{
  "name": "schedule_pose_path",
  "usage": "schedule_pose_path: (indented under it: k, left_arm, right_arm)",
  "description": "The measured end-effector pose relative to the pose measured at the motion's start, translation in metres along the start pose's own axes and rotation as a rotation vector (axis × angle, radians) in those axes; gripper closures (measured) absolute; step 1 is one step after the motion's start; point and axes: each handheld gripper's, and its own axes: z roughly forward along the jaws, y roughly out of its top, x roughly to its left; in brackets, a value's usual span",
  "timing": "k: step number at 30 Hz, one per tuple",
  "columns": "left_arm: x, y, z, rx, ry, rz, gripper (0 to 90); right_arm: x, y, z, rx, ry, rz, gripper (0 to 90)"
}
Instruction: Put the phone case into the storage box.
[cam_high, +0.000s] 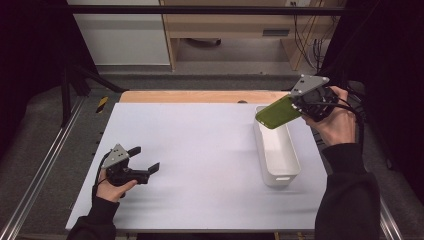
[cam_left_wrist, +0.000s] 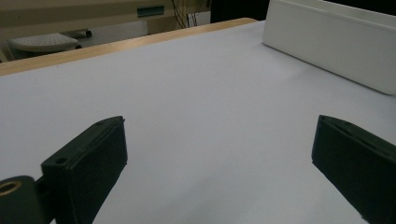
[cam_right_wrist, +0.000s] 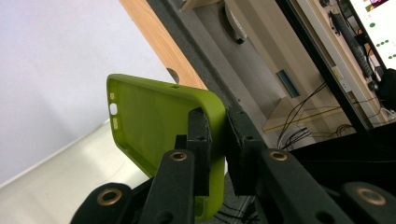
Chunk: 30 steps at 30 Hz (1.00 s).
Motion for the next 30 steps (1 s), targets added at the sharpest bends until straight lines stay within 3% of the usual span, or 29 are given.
schedule_pose_path:
  k: [7,16,20,22,30]
  left_arm:
    - [0.001,-0.001,0.001,0.008,-0.005,0.000,3.1]
    - [0.002,-0.001,0.001,0.006,-0.008,-0.003,3.1]
    - [0.002,-0.003,0.003,0.016,-0.010,-0.001,3.1]
    - [0.002,-0.004,0.004,0.018,-0.011,0.002,3.1]
    - [0.003,-0.004,0.004,0.017,-0.016,-0.003,3.1]
  right_arm:
    - [-0.003,-0.001,0.006,0.022,-0.013,-0.030,80.5]
    - [-0.008,0.004,0.022,0.053,-0.013,-0.126,80.5]
    - [-0.008,0.005,0.028,0.066,-0.007,-0.155,80.4]
    - [-0.007,0.005,0.029,0.073,-0.007,-0.145,80.4]
    - [-0.011,0.008,0.047,0.107,0.006,-0.215,80.4]
